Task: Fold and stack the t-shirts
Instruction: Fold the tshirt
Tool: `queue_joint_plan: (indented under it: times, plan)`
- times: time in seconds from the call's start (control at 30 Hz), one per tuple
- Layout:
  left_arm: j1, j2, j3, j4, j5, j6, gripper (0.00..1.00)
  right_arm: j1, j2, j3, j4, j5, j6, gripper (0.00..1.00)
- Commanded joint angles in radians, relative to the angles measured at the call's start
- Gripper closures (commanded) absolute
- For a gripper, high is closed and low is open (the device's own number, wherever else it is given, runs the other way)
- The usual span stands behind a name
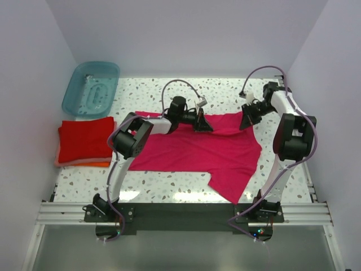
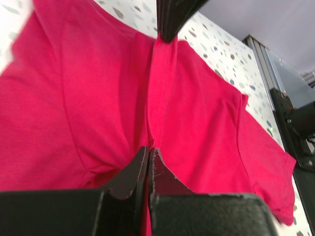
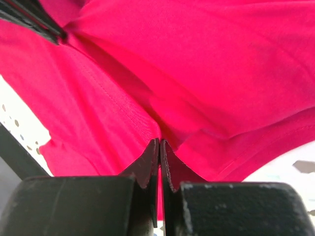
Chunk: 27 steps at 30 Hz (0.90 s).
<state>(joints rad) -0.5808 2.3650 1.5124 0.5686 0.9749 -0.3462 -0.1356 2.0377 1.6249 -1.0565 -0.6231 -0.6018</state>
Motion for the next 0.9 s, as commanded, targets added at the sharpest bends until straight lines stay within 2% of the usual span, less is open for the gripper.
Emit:
queue_joint_plan:
  times: [0.0,0.07,0.1,0.13,0.17,0.2,0.27,0.4,0.43,0.53,0.57,0.6,0.7,0.87]
  plan:
    - [-0.027,-0.081,-0.05,-0.028,0.042,0.102,1.0,0.005,-0.094,-0.019,-0.045,-0.003,-0.096,1.0]
    - [-0.036,-0.084,-0.058,-0.087,0.047,0.133,1.0,0.004,-0.1,-0.031,-0.066,0.003,-0.124,1.0]
    - [-0.037,-0.087,-0.058,-0.107,0.045,0.163,0.93,0.004,-0.103,-0.036,-0.079,0.008,-0.153,0.99]
    - [-0.036,-0.089,-0.058,-0.117,0.048,0.168,0.87,0.004,-0.111,-0.039,-0.112,0.016,-0.17,0.93]
    - [-0.034,-0.092,-0.058,-0.14,0.051,0.173,0.81,0.004,-0.114,-0.043,-0.129,0.019,-0.183,0.8]
    - [-0.033,-0.105,-0.058,-0.157,0.051,0.196,0.67,0.004,-0.117,-0.043,-0.152,0.023,-0.196,0.72]
    - [-0.018,-0.127,-0.067,-0.188,0.059,0.216,0.61,0.001,-0.126,-0.04,-0.152,0.036,-0.182,0.6]
    - [0.05,-0.22,-0.089,-0.229,0.09,0.222,0.55,-0.009,-0.11,0.031,-0.076,0.026,0.017,0.59]
    - [0.07,-0.239,-0.093,-0.243,0.097,0.23,0.55,-0.012,-0.1,0.047,-0.006,0.034,0.074,0.59]
    - [0.16,-0.297,-0.092,-0.354,0.088,0.28,0.55,-0.013,-0.064,0.087,0.153,0.12,0.267,0.59]
    - [0.211,-0.306,-0.075,-0.44,0.078,0.301,0.55,-0.013,-0.054,0.107,0.191,0.178,0.313,0.58]
    - [0.237,-0.323,-0.061,-0.49,0.059,0.369,0.55,-0.013,-0.013,0.125,0.222,0.2,0.367,0.58]
    - [0.331,-0.337,-0.002,-0.682,-0.027,0.5,0.53,-0.016,0.062,0.202,0.253,0.258,0.436,0.58]
    - [0.459,-0.3,0.145,-0.915,-0.166,0.599,0.48,-0.015,0.167,0.308,0.248,0.292,0.471,0.55]
